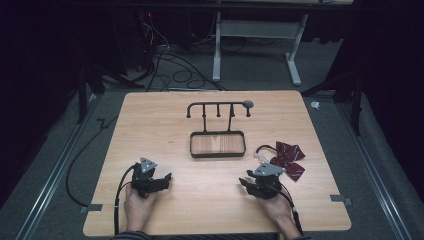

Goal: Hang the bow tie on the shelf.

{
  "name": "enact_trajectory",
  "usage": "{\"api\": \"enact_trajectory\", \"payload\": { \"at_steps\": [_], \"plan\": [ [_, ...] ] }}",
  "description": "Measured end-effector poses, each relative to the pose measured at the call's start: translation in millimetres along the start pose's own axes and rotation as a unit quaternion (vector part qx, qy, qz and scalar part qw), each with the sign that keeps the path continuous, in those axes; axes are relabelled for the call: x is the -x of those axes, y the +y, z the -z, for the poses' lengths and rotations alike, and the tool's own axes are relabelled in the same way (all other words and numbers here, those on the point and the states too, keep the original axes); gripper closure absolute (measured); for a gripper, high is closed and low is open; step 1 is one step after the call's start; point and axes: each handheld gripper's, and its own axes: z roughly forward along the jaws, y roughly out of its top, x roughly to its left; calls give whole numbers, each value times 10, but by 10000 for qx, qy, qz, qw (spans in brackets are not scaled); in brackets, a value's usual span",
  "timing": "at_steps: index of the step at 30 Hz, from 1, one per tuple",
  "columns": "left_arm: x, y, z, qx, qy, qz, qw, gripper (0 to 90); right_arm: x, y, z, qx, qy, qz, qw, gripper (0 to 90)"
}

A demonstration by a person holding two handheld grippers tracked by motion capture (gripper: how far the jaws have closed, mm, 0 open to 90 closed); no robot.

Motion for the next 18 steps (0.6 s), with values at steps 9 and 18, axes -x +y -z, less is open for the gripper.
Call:
{"api": "enact_trajectory", "payload": {
  "at_steps": [9, 18],
  "plan": [
    [-1, 0, 0, -1, -1, -1, 10000, 202, 145, -6, 234, 212, -34, -222, 9995, 615],
    [0, -1, 1, 0, -1, 0, 10000, 202, 242, -42, 315, 216, -130, -369, 9990, 637]
  ]
}}
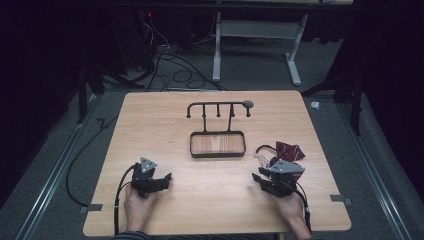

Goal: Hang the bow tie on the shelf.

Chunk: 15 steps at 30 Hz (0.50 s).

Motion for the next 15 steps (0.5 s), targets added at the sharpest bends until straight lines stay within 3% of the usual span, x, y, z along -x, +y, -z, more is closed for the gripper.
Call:
{"api": "enact_trajectory", "payload": {
  "at_steps": [15],
  "plan": [
    [1, 0, -1, 7, 1, 8, 10000, 202, 222, 107, 148, 266, -233, -198, 9992, 658]
  ]
}}
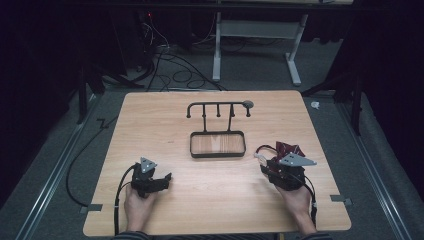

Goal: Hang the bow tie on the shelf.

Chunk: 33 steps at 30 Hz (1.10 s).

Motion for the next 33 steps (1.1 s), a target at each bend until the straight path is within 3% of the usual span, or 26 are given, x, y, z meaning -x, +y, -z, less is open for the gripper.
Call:
{"api": "enact_trajectory", "payload": {
  "at_steps": [8, 17, 28, 33],
  "plan": [
    [-1, 0, 0, 2, -7, 3, 10000, 202, 106, 90, 22, 35, -47, -49, 10000, 660],
    [-1, 0, 0, 0, -5, 2, 10000, 202, 215, 275, 58, 93, -144, 90, 9998, 664],
    [-2, 0, -1, 6, -7, 9, 10000, 203, 353, 442, -35, -16, -137, 134, 9998, 664],
    [-1, 0, -1, 7, -6, 11, 10000, 203, 422, 499, -76, -72, -142, 44, 9999, 664]
  ]
}}
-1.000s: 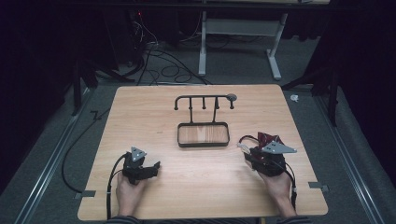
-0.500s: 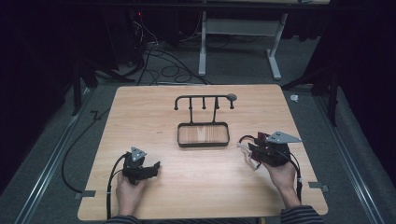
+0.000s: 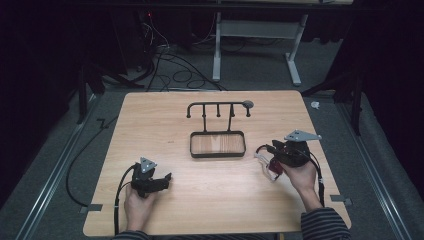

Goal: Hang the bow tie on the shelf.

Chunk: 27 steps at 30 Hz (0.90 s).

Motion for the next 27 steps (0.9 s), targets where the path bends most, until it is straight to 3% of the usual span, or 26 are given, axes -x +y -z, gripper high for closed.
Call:
{"api": "enact_trajectory", "payload": {
  "at_steps": [16, 27],
  "plan": [
    [0, 0, 0, -2, 0, -2, 10000, 203, 139, 86, -272, -436, -38, -39, 9990, 662],
    [0, 0, 0, -1, 0, -2, 10000, 203, 219, 27, -502, -766, -45, -182, 9969, 662]
  ]
}}
